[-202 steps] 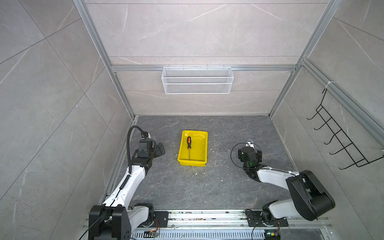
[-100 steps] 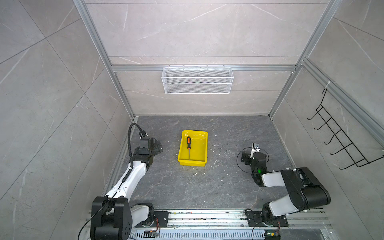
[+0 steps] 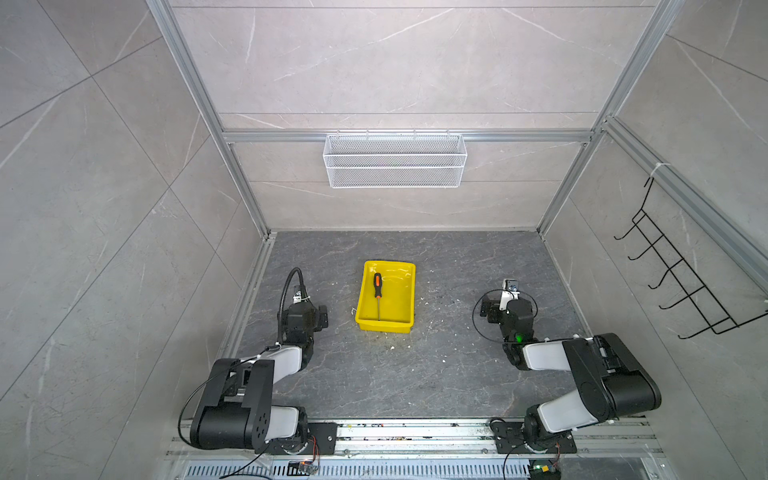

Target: Put the screwdriver in the bin

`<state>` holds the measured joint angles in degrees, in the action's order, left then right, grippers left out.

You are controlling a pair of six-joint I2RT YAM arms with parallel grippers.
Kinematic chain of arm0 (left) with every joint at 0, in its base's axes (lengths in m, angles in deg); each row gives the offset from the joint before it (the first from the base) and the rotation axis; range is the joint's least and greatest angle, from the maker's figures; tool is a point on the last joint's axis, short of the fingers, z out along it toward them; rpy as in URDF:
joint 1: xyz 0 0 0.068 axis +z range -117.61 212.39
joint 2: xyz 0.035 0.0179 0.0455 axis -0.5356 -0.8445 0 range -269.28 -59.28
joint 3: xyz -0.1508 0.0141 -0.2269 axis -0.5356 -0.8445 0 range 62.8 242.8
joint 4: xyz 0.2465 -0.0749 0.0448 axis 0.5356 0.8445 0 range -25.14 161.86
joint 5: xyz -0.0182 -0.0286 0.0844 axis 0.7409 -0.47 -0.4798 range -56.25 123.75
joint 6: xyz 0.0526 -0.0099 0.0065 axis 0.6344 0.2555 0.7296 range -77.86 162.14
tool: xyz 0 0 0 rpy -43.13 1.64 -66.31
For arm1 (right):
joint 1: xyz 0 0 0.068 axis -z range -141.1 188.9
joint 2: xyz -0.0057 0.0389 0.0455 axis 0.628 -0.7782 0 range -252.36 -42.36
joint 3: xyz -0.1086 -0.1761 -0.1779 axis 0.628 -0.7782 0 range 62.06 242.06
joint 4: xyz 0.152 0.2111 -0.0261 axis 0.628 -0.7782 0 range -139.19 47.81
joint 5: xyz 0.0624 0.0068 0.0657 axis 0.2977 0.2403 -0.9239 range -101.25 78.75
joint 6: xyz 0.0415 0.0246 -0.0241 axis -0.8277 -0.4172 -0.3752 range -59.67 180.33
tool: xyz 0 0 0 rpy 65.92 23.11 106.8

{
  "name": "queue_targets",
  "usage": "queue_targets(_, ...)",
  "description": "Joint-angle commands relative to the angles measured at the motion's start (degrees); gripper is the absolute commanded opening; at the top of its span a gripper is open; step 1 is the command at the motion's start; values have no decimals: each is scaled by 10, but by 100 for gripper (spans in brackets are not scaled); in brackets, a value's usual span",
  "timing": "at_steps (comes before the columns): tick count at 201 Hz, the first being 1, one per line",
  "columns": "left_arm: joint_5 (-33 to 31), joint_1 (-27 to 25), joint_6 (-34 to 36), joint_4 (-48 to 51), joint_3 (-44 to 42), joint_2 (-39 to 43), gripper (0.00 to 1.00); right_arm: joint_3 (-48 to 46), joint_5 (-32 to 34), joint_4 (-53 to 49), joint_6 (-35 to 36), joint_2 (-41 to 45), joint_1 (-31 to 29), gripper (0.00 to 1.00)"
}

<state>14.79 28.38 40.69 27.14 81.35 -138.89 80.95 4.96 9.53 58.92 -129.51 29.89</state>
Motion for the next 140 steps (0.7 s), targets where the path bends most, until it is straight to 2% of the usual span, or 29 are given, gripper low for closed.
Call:
queue_targets(1,20,28,4,-206,-37,-47,100,9,-5,9,8,0,1,100)
queue_targets(15,28,29,15,-227,-32,-72,100,9,-6,8,8,0,1,100)
queue_targets(30,51,29,17,-172,-16,-59,100,9,-6,8,8,0,0,100)
queue_targets(53,70,29,22,-145,0,-62,100,9,-6,8,8,0,1,100)
queue_targets(140,77,36,19,-137,6,-64,100,12,-9,2,8,-2,1,100)
